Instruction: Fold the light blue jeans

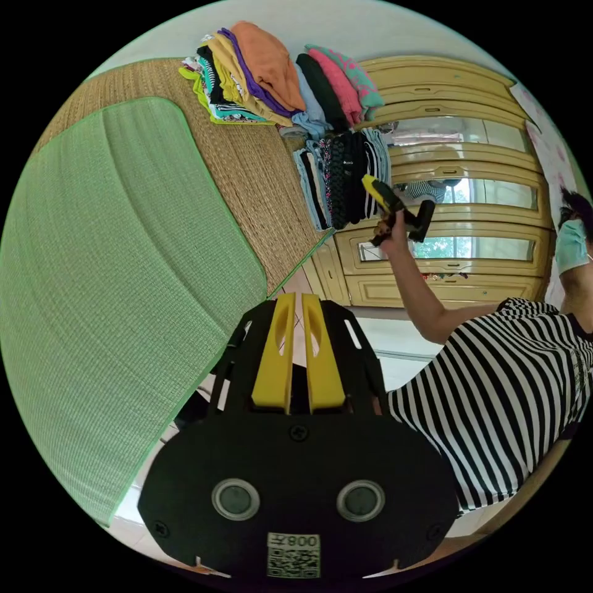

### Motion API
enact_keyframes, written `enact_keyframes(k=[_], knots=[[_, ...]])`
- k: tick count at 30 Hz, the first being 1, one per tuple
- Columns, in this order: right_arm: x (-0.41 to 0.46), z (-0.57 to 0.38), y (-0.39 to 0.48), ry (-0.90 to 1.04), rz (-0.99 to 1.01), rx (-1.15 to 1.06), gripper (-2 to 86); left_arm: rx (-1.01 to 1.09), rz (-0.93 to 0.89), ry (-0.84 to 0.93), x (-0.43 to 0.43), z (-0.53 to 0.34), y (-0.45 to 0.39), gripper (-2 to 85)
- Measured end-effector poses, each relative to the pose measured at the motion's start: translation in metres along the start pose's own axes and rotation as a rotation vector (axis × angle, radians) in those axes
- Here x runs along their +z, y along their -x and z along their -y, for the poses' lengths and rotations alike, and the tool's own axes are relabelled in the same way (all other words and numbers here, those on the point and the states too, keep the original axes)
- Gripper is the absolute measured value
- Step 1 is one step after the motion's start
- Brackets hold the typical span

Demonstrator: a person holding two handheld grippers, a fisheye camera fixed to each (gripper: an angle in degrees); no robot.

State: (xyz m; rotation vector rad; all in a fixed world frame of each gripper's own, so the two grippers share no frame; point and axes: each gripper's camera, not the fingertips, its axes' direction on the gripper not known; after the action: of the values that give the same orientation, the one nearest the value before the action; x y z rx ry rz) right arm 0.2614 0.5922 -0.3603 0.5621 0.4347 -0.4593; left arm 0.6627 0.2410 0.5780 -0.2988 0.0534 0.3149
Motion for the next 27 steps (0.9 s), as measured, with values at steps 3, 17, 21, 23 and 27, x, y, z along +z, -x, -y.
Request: enact_keyframes(k=[3, 17, 21, 23, 27], knots=[[-0.043, 0.062, -0.008, -0.140, -0.195, -0.049, 9.1, 0.021, -0.031, 0.027, 0.000, 0.019, 0.016, 2.1], [0.018, 0.244, -0.068, 0.003, -0.666, -0.142, 11.6, 0.023, -0.158, 0.079, -0.005, 0.076, 0.102, 1.9], [0.009, 0.266, -0.099, -0.034, -0.605, -0.094, 9.9, 0.010, -0.182, 0.068, -0.010, 0.079, 0.126, 1.5], [0.001, 0.279, -0.123, -0.059, -0.562, -0.061, 8.3, -0.004, -0.195, 0.062, -0.012, 0.077, 0.142, 1.2], [-0.023, 0.297, -0.170, -0.112, -0.436, 0.043, 5.7, -0.021, -0.215, 0.048, -0.013, 0.072, 0.165, 1.0]])
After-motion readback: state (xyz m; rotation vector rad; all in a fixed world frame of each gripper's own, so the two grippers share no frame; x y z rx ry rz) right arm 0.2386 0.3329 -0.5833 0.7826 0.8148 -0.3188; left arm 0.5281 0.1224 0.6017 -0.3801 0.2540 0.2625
